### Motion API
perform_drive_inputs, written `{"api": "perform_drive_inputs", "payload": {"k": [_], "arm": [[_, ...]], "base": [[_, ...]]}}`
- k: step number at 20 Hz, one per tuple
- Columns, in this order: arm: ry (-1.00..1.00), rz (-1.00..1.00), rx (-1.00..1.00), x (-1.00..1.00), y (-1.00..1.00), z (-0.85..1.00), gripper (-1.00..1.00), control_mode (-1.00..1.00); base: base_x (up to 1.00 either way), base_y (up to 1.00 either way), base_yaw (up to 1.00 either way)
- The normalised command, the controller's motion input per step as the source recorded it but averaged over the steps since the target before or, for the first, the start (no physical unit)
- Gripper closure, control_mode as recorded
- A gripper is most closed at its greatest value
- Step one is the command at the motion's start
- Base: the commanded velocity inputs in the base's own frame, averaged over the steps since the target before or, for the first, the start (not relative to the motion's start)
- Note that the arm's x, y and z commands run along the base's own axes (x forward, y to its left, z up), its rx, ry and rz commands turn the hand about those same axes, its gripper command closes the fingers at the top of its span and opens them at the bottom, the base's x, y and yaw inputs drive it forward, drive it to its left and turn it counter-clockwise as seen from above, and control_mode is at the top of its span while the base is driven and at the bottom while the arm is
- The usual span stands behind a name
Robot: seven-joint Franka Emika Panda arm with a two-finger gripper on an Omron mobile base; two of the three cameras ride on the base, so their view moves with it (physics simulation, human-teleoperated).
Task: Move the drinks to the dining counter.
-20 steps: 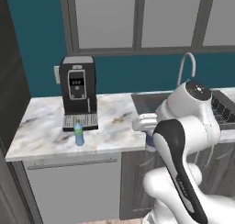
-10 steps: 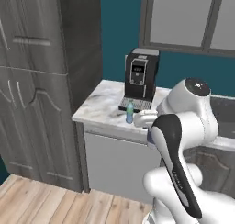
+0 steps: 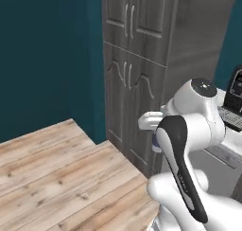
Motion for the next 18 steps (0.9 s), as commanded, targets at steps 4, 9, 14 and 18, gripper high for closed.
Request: {"api": "perform_drive_inputs", "payload": {"k": [4,9,14,18], "arm": [[0.00,0.00,0.00,0.00,0.00,0.00,1.00,1.00],[0.00,0.00,0.00,0.00,0.00,0.00,1.00,1.00],[0.00,0.00,0.00,0.00,0.00,0.00,1.00,1.00],[0.00,0.00,0.00,0.00,0.00,0.00,1.00,1.00]], "base": [[0.00,0.01,1.00],[0.00,0.00,1.00],[0.00,0.00,1.00],[0.22,0.00,0.94]]}}
